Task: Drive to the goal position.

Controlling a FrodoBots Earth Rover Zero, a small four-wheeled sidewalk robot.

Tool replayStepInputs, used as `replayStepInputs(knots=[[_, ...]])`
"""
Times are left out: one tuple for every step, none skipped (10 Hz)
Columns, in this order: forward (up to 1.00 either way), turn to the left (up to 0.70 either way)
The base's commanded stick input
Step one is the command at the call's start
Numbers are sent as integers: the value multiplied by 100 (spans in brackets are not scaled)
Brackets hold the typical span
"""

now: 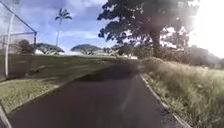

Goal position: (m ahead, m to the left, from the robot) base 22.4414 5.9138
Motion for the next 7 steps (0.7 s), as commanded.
replayStepInputs(knots=[[70,0],[70,0],[70,0],[70,0],[70,0],[70,0],[70,0]])
